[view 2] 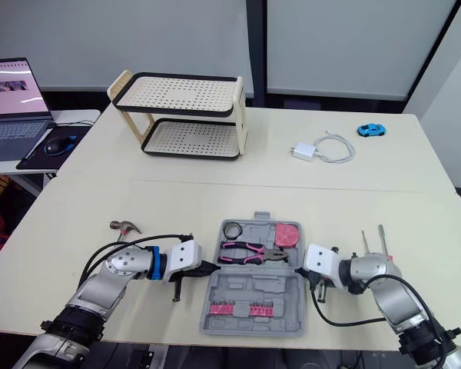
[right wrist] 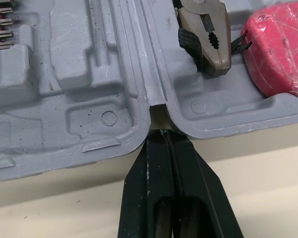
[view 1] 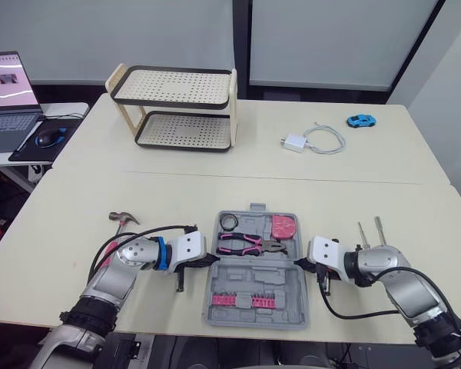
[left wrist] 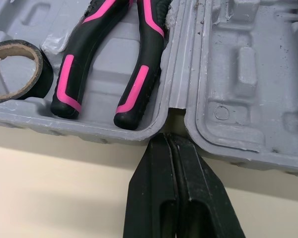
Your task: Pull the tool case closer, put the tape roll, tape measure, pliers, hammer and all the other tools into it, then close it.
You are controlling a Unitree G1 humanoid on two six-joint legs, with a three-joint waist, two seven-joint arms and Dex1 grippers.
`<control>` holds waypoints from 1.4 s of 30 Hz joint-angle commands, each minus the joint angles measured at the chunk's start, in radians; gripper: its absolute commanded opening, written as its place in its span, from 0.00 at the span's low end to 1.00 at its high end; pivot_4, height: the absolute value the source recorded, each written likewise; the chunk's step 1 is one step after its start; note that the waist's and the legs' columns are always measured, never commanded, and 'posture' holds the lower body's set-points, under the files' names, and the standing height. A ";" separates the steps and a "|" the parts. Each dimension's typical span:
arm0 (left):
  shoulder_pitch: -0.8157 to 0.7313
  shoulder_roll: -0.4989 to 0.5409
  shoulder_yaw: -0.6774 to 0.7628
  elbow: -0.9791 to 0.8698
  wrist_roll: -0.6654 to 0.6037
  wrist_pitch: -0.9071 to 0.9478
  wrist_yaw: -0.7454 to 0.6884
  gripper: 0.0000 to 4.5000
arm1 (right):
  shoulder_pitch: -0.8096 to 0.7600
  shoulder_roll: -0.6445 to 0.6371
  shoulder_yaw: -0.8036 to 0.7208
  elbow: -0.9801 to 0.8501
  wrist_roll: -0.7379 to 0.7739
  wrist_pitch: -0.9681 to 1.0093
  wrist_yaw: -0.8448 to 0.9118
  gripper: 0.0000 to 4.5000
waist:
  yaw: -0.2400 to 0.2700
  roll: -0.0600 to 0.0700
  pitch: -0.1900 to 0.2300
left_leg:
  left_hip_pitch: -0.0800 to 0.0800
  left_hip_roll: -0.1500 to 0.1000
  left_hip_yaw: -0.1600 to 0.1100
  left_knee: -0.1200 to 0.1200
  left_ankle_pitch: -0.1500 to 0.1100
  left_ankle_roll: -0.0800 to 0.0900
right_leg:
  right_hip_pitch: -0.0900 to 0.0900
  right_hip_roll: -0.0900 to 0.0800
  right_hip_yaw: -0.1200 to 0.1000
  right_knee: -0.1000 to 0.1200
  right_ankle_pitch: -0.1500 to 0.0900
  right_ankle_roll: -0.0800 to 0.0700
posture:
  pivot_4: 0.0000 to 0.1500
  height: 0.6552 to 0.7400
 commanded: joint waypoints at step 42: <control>-0.030 0.012 0.034 0.056 -0.016 -0.038 0.010 0.01 | -0.025 -0.043 -0.071 -0.007 0.007 -0.013 -0.022 0.00 | 0.003 0.000 0.000 | 0.000 0.000 0.000 0.000 0.000 0.000 | 0.000 0.000 0.000 0.000 0.000 0.000 | 1.00 0.94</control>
